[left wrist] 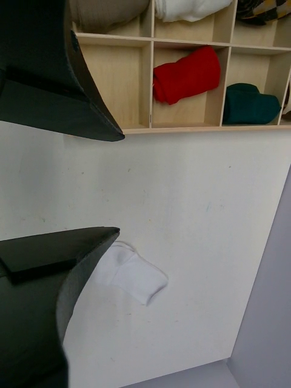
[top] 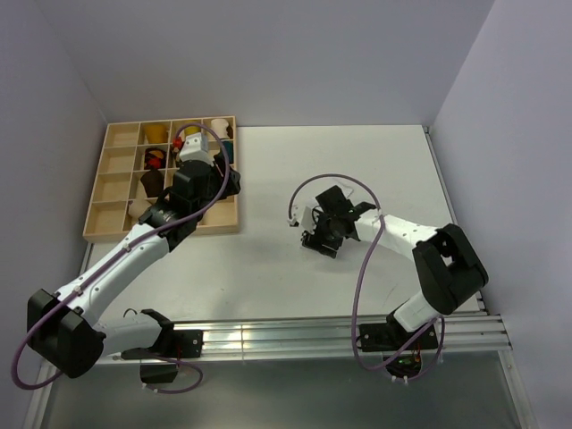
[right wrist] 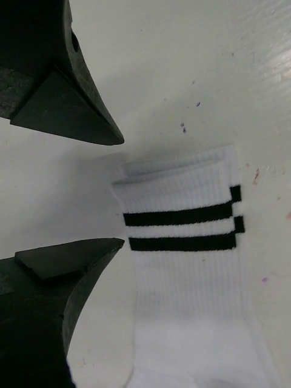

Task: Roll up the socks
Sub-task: Roll the sock at the center of the board.

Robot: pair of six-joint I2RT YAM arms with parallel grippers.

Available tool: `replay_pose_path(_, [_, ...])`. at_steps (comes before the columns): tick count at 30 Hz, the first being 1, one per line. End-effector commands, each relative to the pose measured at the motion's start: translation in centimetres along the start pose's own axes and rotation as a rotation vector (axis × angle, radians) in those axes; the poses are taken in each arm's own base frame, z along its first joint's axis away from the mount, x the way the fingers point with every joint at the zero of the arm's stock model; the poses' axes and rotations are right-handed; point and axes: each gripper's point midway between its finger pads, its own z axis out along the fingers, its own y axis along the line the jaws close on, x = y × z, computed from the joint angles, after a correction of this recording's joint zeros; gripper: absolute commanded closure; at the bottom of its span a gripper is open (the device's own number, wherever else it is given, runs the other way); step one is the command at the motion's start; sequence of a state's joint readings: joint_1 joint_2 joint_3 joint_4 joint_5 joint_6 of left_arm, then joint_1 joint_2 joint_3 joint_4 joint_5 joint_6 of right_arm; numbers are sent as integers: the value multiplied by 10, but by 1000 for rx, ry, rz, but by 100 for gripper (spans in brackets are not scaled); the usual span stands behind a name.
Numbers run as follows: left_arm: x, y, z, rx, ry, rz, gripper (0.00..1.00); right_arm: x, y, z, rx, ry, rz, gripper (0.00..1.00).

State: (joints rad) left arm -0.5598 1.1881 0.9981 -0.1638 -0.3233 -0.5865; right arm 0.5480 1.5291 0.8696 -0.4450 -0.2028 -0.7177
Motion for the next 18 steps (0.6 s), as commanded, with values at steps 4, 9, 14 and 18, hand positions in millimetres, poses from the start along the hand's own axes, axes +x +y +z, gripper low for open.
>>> replay_pose_path(4, [-26, -11, -6, 26, -61, 11, 36, -13, 2, 10, 26, 12, -82, 27])
replay_pose_path(9, [-17, -9, 0, 26, -47, 26, 37, -9, 0, 24, 34, 46, -92, 28])
replay_pose_path(14, [-11, -7, 6, 20, -35, 41, 37, -7, -6, 33, 59, 61, -84, 49])
replay_pose_path(18, [-6, -6, 10, 16, -24, 53, 38, -3, -4, 36, 53, 74, -79, 72])
